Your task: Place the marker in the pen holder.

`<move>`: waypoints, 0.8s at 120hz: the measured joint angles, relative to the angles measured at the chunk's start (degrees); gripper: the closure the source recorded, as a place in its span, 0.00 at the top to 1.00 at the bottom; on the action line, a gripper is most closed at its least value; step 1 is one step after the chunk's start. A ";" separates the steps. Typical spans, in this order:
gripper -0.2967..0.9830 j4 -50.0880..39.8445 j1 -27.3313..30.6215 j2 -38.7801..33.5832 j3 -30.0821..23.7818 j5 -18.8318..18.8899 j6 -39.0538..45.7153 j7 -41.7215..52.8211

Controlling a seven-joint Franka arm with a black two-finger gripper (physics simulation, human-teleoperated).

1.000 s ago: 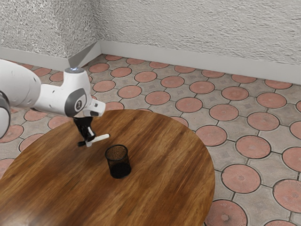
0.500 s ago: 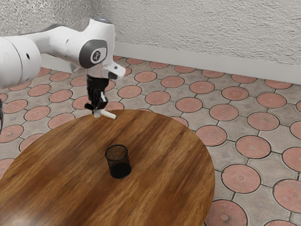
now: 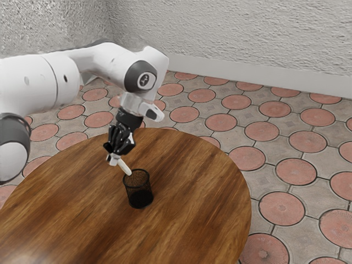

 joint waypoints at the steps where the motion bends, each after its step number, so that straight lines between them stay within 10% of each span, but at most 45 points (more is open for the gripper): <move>1: 0.16 0.08 -0.02 0.10 -0.14 -0.01 -0.11 -0.03; 96: 0.18 7.81 0.50 11.79 -1.10 -0.51 3.95 -1.04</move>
